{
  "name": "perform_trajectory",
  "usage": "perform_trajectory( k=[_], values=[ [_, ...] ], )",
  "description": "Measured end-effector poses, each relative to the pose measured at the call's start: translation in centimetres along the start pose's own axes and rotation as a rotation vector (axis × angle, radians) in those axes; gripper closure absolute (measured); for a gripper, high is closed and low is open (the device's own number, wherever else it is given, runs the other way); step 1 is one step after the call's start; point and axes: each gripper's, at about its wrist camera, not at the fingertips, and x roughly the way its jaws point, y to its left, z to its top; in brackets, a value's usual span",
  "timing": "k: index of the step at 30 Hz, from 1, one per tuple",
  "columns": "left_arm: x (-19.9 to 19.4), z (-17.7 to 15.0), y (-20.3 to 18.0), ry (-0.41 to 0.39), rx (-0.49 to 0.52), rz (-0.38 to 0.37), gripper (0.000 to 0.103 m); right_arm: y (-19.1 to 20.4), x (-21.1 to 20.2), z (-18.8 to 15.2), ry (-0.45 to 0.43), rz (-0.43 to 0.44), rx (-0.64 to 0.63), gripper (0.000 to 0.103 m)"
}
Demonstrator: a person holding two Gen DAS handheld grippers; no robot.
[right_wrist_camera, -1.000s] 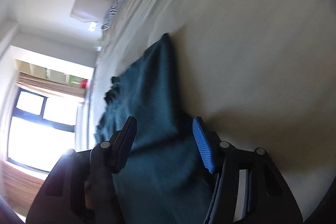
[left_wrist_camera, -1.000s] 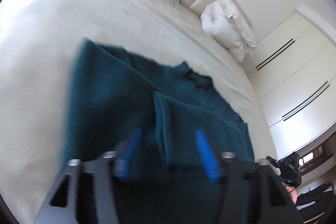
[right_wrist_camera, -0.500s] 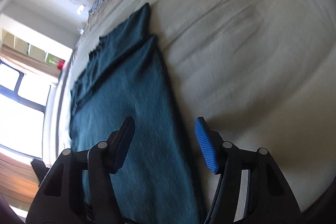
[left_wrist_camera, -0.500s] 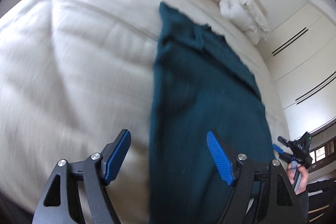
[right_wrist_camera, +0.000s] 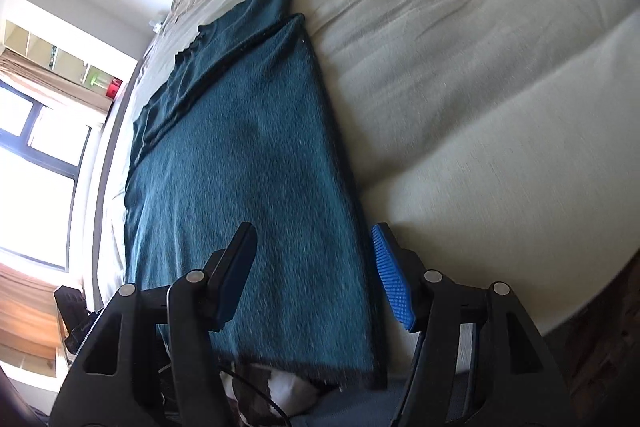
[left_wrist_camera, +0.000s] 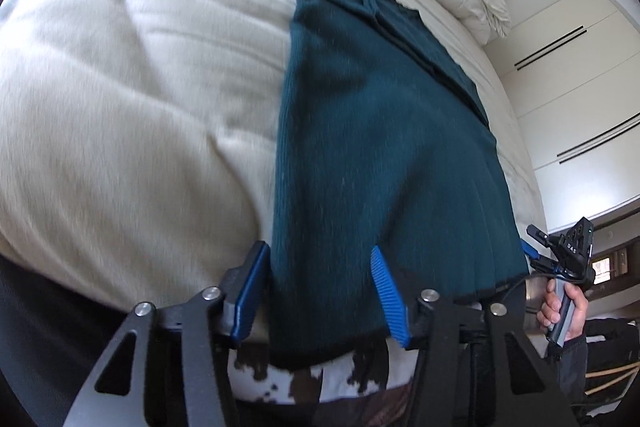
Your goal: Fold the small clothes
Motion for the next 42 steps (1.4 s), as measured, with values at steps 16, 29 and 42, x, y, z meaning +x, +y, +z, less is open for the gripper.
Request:
perform_trajectory(
  k=[16,29,42],
  values=[
    [1.3,-1.0,0.0,0.08,-0.005,-0.01,0.087,-0.7,-3.6,-2.4,0.062,-0.09,-0.035,0.046],
    [0.9,-1.5,-0.3,0.084,0.022,-0.033,0.092,-1.4,-3.4,-2.9,0.142,-0.094,-0.019,0.047],
    [0.0,-1.5,-1.5,0.082,0.077,-0.05,0.095,-0.8,-2.3,-3.8,0.184,-0.099,-0.041,0.096]
  ],
)
